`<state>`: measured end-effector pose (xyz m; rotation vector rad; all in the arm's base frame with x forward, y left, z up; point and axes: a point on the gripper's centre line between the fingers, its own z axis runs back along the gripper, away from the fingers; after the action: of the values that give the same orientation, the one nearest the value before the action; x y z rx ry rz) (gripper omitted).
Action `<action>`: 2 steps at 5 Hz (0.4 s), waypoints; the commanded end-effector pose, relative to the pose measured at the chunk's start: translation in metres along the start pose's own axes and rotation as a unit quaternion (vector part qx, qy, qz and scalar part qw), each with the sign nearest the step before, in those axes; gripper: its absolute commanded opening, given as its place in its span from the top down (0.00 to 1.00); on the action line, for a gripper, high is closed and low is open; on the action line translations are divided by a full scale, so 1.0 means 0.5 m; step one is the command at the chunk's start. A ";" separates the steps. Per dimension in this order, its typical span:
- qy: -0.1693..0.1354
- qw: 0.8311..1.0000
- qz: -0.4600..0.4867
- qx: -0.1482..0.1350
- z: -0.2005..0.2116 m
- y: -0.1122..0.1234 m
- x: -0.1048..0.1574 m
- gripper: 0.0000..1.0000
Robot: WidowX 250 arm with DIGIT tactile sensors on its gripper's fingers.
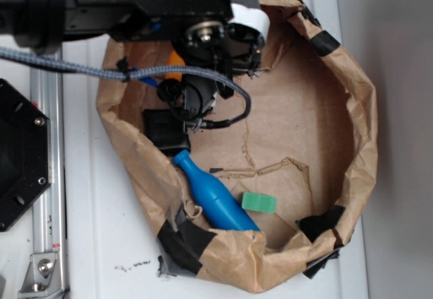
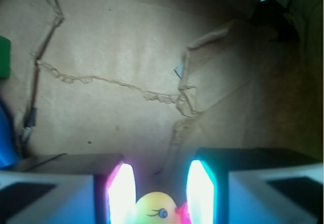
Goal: Grab the yellow duck.
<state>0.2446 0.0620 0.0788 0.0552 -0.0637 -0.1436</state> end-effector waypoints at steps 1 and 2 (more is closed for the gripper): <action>-0.097 0.995 0.038 0.005 0.141 -0.047 0.115 1.00; -0.119 0.991 0.057 -0.001 0.165 -0.044 0.128 1.00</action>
<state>0.2918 0.0249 0.1358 0.0185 -0.2140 -0.0348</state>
